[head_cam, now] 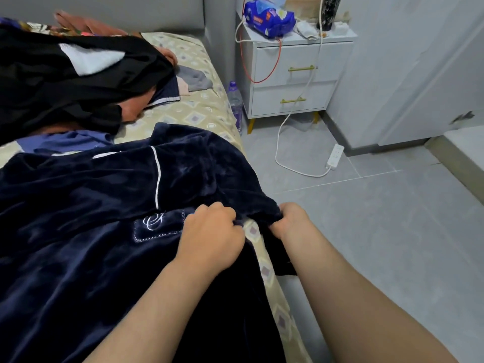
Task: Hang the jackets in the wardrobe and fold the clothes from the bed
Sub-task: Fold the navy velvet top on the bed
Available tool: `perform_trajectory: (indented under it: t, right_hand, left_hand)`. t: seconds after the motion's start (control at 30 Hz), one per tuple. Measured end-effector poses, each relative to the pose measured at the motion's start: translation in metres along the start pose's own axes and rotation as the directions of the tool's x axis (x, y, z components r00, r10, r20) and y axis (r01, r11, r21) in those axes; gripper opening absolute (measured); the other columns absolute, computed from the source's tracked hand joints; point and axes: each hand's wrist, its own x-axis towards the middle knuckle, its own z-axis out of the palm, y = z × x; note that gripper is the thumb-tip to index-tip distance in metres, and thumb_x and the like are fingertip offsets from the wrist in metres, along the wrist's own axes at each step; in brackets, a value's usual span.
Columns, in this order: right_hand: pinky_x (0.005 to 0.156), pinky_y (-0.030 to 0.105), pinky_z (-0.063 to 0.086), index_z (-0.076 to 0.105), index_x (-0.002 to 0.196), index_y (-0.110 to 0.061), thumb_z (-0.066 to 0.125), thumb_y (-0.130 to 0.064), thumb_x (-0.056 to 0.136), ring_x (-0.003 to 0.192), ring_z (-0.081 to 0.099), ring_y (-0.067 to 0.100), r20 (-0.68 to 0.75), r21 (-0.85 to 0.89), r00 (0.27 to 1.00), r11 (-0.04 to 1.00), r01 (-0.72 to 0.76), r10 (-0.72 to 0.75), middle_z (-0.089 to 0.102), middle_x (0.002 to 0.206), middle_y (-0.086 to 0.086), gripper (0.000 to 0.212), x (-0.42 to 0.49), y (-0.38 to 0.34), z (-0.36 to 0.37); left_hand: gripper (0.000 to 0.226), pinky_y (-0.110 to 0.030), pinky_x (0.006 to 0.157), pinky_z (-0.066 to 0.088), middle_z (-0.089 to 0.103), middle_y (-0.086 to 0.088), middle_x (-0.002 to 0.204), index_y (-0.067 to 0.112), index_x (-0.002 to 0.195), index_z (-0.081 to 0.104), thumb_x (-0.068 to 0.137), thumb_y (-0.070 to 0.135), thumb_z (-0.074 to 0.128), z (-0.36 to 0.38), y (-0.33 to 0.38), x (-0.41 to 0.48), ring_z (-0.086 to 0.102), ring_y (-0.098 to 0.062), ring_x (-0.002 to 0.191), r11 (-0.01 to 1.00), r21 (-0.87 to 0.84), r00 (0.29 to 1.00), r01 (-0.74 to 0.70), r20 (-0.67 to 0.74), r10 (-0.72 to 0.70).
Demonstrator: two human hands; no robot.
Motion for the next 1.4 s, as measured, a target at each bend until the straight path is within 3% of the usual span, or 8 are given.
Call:
perform_trajectory:
  t: [0.1, 0.3, 0.47, 0.63, 0.87, 1.0, 1.17, 1.4]
  right_hand:
    - [0.054, 0.028, 0.046, 0.036, 0.068, -0.011, 0.042, 0.006, 0.076, 0.064, 0.043, 0.023, -0.248, 0.273, 0.969, 0.958, 0.082, -0.012, 0.043, 0.077, 0.005, 0.02, -0.004, -0.026, -0.012]
    - [0.092, 0.049, 0.054, 0.066, 0.1, -0.014, 0.05, -0.034, 0.093, 0.093, 0.066, 0.034, -0.056, 0.374, 0.996, 0.926, -0.041, 0.067, 0.069, 0.098, 0.012, 0.026, -0.03, 0.003, -0.015]
    - [0.057, 0.036, 0.059, 0.057, 0.078, -0.005, 0.04, 0.004, 0.083, 0.066, 0.06, 0.031, 0.001, 0.308, 0.991, 0.943, -0.129, 0.135, 0.062, 0.068, 0.011, 0.019, -0.03, -0.002, -0.007]
    - [0.098, 0.042, 0.049, 0.062, 0.085, -0.007, 0.045, -0.002, 0.086, 0.086, 0.063, 0.031, 0.037, 0.382, 0.999, 0.924, 0.005, -0.021, 0.066, 0.092, 0.013, 0.018, -0.028, -0.028, -0.014]
    - [0.079, 0.038, 0.059, 0.063, 0.112, -0.007, 0.066, -0.006, 0.083, 0.097, 0.071, 0.028, -0.029, 0.278, 0.911, 0.872, 0.404, -0.412, 0.071, 0.111, 0.013, 0.03, -0.059, -0.086, 0.012]
    - [0.081, 0.024, 0.054, 0.054, 0.096, -0.023, 0.055, 0.01, 0.076, 0.084, 0.065, 0.002, 0.229, -0.066, 0.533, 0.534, 0.843, -0.814, 0.065, 0.095, -0.006, 0.038, -0.122, -0.083, 0.064]
    - [0.084, 0.04, 0.05, 0.052, 0.1, -0.013, 0.051, -0.003, 0.068, 0.092, 0.056, 0.022, 0.801, -0.361, 0.294, -0.029, 0.932, -0.522, 0.059, 0.098, -0.001, 0.034, -0.155, -0.016, 0.105]
    - [0.094, 0.043, 0.043, 0.052, 0.138, -0.028, 0.056, -0.028, 0.075, 0.1, 0.049, 0.027, 0.934, -0.355, 0.318, -0.51, 0.783, -0.163, 0.04, 0.156, -0.002, 0.063, -0.125, 0.062, 0.084]
  left_hand:
    - [0.031, -0.034, 0.069, 0.024, 0.05, 0.001, 0.069, 0.01, 0.061, 0.043, 0.085, 0.026, 0.051, -0.011, 0.002, -0.002, 0.04, -0.018, 0.072, 0.999, -0.052, 1.0, 0.001, 0.025, 0.001]
    - [0.029, -0.034, 0.07, 0.028, 0.05, 0.001, 0.07, 0.014, 0.062, 0.041, 0.081, 0.034, 0.05, -0.005, 0.006, -0.007, 0.042, -0.02, 0.075, 0.994, 0.104, 0.977, -0.024, 0.215, 0.001]
    - [0.028, -0.034, 0.071, 0.029, 0.044, 0.003, 0.069, 0.016, 0.063, 0.037, 0.079, 0.034, 0.052, -0.007, 0.008, -0.007, 0.04, -0.018, 0.074, 0.998, 0.055, 0.978, -0.01, 0.207, -0.001]
    - [0.054, -0.042, 0.105, 0.034, 0.045, -0.006, 0.133, 0.019, 0.126, 0.052, 0.08, 0.047, 0.061, -0.007, -0.007, 0.007, 0.04, -0.029, 0.124, 0.996, -0.087, 0.962, 0.012, -0.269, -0.036]
    - [0.068, -0.044, 0.123, 0.0, 0.009, -0.005, 0.166, 0.026, 0.156, 0.024, 0.098, 0.061, 0.032, 0.003, -0.024, 0.013, 0.0, -0.024, 0.153, 0.996, 0.065, 0.987, 0.054, 0.149, -0.063]
    - [0.028, -0.044, 0.097, 0.041, 0.06, 0.007, 0.103, 0.029, 0.092, 0.06, 0.096, 0.049, 0.042, -0.027, -0.021, 0.024, 0.055, -0.018, 0.107, 0.652, -0.727, 0.971, 0.214, 0.086, -0.223]
    - [0.041, -0.032, 0.103, 0.04, 0.057, 0.008, 0.127, 0.02, 0.132, 0.052, 0.103, 0.047, 0.041, -0.073, -0.05, 0.024, 0.053, -0.01, 0.12, -0.022, -0.999, 0.871, 0.045, 0.05, -0.488]
    - [0.105, -0.042, 0.111, 0.039, 0.045, 0.002, 0.151, 0.027, 0.15, 0.036, 0.059, 0.06, 0.079, -0.079, -0.107, 0.006, 0.048, -0.013, 0.133, 0.214, -0.963, 0.84, 0.165, 0.024, -0.541]
